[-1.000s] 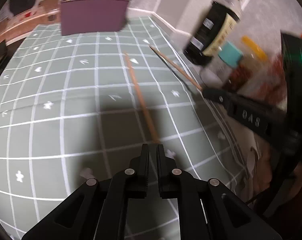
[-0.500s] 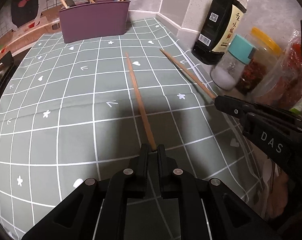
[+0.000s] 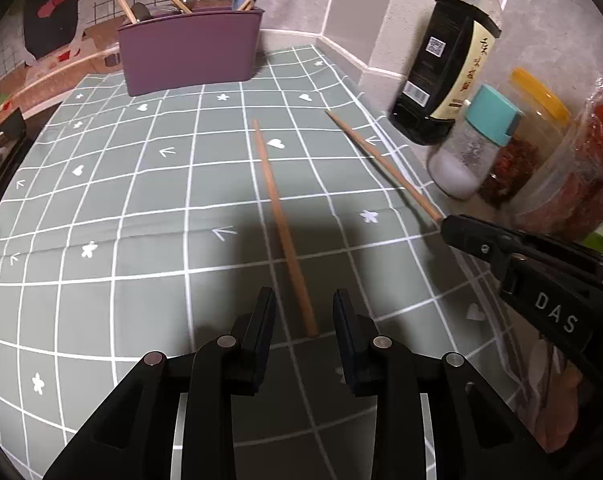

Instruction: Organize utensils

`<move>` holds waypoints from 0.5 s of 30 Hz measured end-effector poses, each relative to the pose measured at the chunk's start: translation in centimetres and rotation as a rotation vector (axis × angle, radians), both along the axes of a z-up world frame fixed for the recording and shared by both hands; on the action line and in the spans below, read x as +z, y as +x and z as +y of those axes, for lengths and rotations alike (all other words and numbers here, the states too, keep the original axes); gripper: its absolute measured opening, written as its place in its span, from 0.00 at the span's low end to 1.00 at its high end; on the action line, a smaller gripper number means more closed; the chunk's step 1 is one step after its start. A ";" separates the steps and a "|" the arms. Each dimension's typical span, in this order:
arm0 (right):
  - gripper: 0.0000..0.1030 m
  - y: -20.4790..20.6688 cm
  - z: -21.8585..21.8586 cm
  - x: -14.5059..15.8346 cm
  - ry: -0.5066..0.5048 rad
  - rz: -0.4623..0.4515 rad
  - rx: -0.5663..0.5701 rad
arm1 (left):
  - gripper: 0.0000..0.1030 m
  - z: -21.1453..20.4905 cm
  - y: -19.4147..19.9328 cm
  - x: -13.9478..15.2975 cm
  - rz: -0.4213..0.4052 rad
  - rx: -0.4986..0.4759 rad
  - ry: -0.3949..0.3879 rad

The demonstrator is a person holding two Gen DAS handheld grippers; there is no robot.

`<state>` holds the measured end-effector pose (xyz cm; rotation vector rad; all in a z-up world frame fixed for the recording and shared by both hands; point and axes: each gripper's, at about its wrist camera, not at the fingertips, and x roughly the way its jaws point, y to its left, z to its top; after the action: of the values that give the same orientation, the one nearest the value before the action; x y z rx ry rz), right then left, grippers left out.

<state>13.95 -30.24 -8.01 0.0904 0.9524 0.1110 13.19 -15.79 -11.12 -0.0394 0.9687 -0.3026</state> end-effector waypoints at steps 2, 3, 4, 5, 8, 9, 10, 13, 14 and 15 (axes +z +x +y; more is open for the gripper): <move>0.06 0.1 0.0 -0.1 0.006 -0.001 0.001 | 0.19 0.3 0.1 -0.1 -0.008 0.008 0.005; 0.06 0.1 0.1 -0.1 0.006 -0.003 0.003 | 0.15 0.5 0.1 -0.1 -0.007 0.012 0.007; 0.06 0.2 0.2 -0.1 0.006 -0.004 0.005 | 0.09 0.7 0.2 -0.1 -0.005 0.014 0.002; 0.06 0.2 0.3 -0.1 0.008 -0.005 0.008 | 0.07 1.0 0.2 0.0 -0.006 0.017 0.001; 0.06 0.4 0.7 -0.1 0.013 -0.009 0.018 | 0.06 1.9 0.2 0.6 -0.017 0.029 0.003; 0.06 0.5 0.8 0.0 0.015 -0.012 0.021 | 0.06 2.3 0.2 1.1 -0.030 0.037 0.007; 0.05 0.6 0.9 0.1 0.017 -0.015 0.023 | 0.06 2.7 0.1 1.6 -0.043 0.043 0.010; 0.05 0.8 0.9 0.8 0.023 -0.034 0.029 | 0.06 4.0 0.0 4.0 -0.095 0.048 0.011; 0.05 0.8 0.9 1.2 0.023 -0.044 0.028 | 0.06 4.3 0.1 4.8 -0.115 0.047 0.015; 0.05 0.8 0.8 1.7 0.023 -0.056 0.028 | 0.06 4.9 0.2 6.1 -0.150 0.045 0.023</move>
<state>14.78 -29.41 -6.35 0.0952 0.8964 0.1493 13.35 -10.92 -4.99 -0.0173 0.8216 -0.2495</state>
